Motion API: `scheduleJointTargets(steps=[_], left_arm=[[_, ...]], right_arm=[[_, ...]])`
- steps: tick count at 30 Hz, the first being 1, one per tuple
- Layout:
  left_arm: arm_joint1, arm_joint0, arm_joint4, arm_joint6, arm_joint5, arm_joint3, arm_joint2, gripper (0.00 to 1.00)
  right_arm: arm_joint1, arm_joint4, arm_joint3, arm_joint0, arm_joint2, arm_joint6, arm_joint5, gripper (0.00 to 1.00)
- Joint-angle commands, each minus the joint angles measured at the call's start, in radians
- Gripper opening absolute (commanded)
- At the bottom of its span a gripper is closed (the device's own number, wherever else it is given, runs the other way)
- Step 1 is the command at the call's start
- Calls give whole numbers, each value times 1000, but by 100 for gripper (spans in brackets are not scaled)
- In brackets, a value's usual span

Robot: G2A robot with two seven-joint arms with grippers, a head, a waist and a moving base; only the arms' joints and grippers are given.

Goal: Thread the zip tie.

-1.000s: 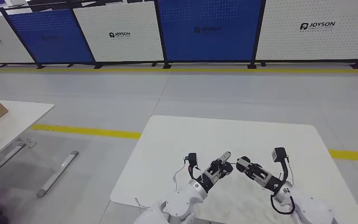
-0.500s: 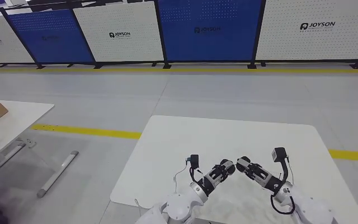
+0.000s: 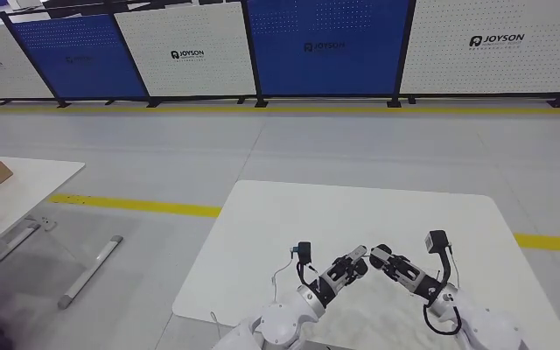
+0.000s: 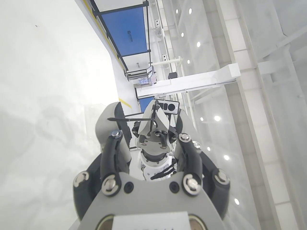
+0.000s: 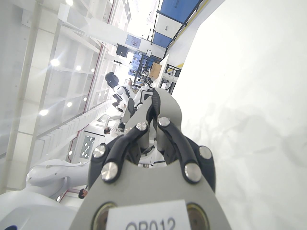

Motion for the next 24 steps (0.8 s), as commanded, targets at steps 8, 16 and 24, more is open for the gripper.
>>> scheduleJointTargets(steps=[8, 16, 24], left_arm=[[0, 5, 3, -16, -7, 1, -9, 0], [-1, 8, 9, -19, -9, 0, -13, 0], [-5, 12, -8, 6, -3, -6, -19, 0]], right_arm=[[0, 0, 0, 0, 0, 0, 0, 0], [0, 0, 0, 0, 0, 0, 0, 0], [-3, -18, -14, -8, 3, -6, 25, 100]])
